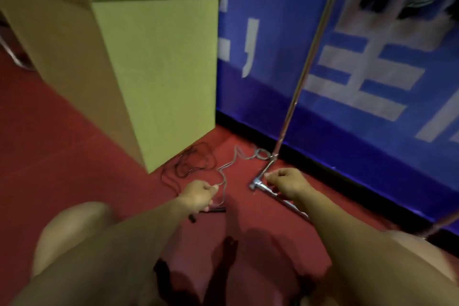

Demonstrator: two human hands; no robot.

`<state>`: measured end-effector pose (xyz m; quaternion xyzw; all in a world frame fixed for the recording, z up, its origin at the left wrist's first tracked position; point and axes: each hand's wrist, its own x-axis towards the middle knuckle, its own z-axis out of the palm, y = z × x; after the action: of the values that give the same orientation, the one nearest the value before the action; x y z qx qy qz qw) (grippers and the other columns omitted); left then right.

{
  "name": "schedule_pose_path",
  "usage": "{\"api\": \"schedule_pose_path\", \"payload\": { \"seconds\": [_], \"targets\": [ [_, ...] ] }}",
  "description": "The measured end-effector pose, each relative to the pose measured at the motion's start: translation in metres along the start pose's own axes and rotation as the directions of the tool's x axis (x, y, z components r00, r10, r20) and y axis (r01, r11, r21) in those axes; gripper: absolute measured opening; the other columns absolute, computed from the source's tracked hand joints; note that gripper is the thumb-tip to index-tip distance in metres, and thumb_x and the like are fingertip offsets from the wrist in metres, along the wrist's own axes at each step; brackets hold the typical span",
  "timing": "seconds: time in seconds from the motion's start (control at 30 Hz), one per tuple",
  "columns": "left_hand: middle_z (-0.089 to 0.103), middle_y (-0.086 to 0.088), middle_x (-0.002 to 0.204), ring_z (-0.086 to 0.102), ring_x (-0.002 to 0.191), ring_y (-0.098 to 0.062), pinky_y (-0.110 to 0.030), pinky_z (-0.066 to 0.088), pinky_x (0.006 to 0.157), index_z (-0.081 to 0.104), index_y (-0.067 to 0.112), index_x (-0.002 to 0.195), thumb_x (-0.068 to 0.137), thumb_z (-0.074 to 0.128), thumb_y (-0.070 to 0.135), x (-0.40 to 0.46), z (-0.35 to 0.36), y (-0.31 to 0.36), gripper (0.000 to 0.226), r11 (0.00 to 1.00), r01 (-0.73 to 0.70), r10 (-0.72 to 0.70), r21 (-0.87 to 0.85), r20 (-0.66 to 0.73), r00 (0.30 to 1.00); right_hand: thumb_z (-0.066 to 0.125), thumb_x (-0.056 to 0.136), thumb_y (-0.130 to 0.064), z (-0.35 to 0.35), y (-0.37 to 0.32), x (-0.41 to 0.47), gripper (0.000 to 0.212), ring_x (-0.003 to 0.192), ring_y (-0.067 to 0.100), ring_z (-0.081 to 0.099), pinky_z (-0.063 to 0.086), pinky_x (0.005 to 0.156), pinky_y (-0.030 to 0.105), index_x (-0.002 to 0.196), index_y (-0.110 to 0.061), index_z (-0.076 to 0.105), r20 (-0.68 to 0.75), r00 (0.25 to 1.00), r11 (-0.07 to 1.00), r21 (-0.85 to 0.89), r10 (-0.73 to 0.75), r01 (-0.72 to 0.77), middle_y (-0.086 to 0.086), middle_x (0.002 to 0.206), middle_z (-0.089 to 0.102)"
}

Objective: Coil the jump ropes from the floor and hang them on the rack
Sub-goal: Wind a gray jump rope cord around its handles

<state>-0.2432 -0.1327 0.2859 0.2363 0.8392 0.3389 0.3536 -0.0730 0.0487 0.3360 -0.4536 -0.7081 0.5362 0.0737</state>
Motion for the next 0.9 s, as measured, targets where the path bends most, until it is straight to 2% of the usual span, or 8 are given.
{"api": "schedule_pose_path", "payload": {
  "seconds": [0.07,0.2,0.43,0.53,0.6,0.7,0.77,0.9],
  "targets": [
    [0.062,-0.007,0.069,0.058,0.056,-0.022,-0.019,0.041,0.045,0.061,0.013,0.080,0.101,0.054,0.032,0.000,-0.007,-0.045,0.030,0.996,0.085,-0.085,-0.009,-0.040,0.996,0.067,0.092,-0.025,0.035,0.015,0.008,0.016,0.057,0.013,0.051,0.040,0.051,0.021,0.081,-0.013,0.066,0.052,0.999,1.000,-0.005,0.015,-0.015,0.001,0.070,0.062],
    [0.071,-0.012,0.083,0.067,0.076,-0.027,-0.029,0.048,0.068,0.068,0.011,0.080,0.099,0.057,0.039,0.016,-0.001,-0.111,0.035,0.968,0.250,-0.249,-0.002,-0.076,0.965,0.068,0.091,-0.023,0.092,0.055,0.030,0.017,0.057,0.018,0.047,0.038,0.049,0.021,0.079,-0.011,0.064,0.161,0.986,0.999,-0.033,0.047,-0.042,0.008,0.070,0.059],
    [0.055,-0.004,0.067,0.051,0.054,-0.014,-0.016,0.036,0.037,0.054,0.013,0.074,0.103,0.052,0.027,0.059,0.045,-0.159,0.032,0.870,0.463,-0.465,-0.170,0.031,0.885,0.074,0.084,-0.029,0.139,0.133,0.099,0.031,0.055,0.004,0.051,0.047,0.066,0.026,0.056,-0.020,0.064,0.201,0.964,0.955,-0.274,0.176,-0.117,-0.009,0.051,0.059],
    [0.057,-0.005,0.067,0.053,0.057,-0.017,-0.025,0.052,0.052,0.057,0.012,0.073,0.101,0.056,0.030,0.105,0.071,-0.173,0.033,0.816,0.518,-0.528,-0.258,0.034,0.849,0.074,0.085,-0.025,0.164,0.144,0.136,0.006,0.076,0.011,0.061,0.048,0.078,0.026,0.082,-0.021,0.070,0.218,0.958,0.956,-0.265,0.185,-0.124,-0.003,0.075,0.068],
    [0.062,-0.005,0.065,0.059,0.062,-0.022,-0.038,0.056,0.074,0.060,0.013,0.072,0.096,0.062,0.039,0.140,0.085,-0.188,0.035,0.814,0.522,-0.543,-0.254,-0.016,0.839,0.073,0.086,-0.024,0.189,0.157,0.167,0.030,0.103,0.019,0.064,0.045,0.091,0.025,0.114,-0.014,0.068,0.223,0.959,0.953,-0.283,0.173,-0.106,0.006,0.109,0.070],
    [0.069,-0.009,0.079,0.070,0.077,-0.030,-0.039,0.057,0.080,0.057,0.019,0.076,0.087,0.068,0.052,0.186,0.096,-0.206,0.037,0.813,0.510,-0.555,-0.280,-0.108,0.825,0.069,0.088,-0.026,0.215,0.168,0.200,0.052,0.121,0.021,0.056,0.035,0.099,0.018,0.138,-0.020,0.053,0.276,0.957,0.939,-0.342,0.090,0.011,-0.006,0.129,0.055],
    [0.071,-0.010,0.083,0.071,0.078,-0.033,-0.044,0.059,0.079,0.056,0.018,0.077,0.080,0.072,0.056,0.208,0.098,-0.215,0.041,0.811,0.499,-0.558,-0.305,-0.147,0.816,0.068,0.089,-0.023,0.227,0.181,0.217,0.058,0.121,0.021,0.056,0.032,0.095,0.014,0.143,-0.023,0.047,0.307,0.950,0.920,-0.386,0.063,0.063,-0.010,0.127,0.048],
    [0.073,-0.011,0.084,0.071,0.081,-0.030,-0.037,0.057,0.078,0.061,0.015,0.082,0.081,0.075,0.048,0.228,0.094,-0.227,0.036,0.812,0.551,-0.582,-0.193,-0.189,0.791,0.073,0.084,-0.023,0.240,0.218,0.236,0.050,0.118,0.028,0.055,0.038,0.092,0.019,0.131,-0.010,0.058,0.314,0.943,0.854,-0.515,0.111,0.071,0.013,0.136,0.049]
  ]
}}
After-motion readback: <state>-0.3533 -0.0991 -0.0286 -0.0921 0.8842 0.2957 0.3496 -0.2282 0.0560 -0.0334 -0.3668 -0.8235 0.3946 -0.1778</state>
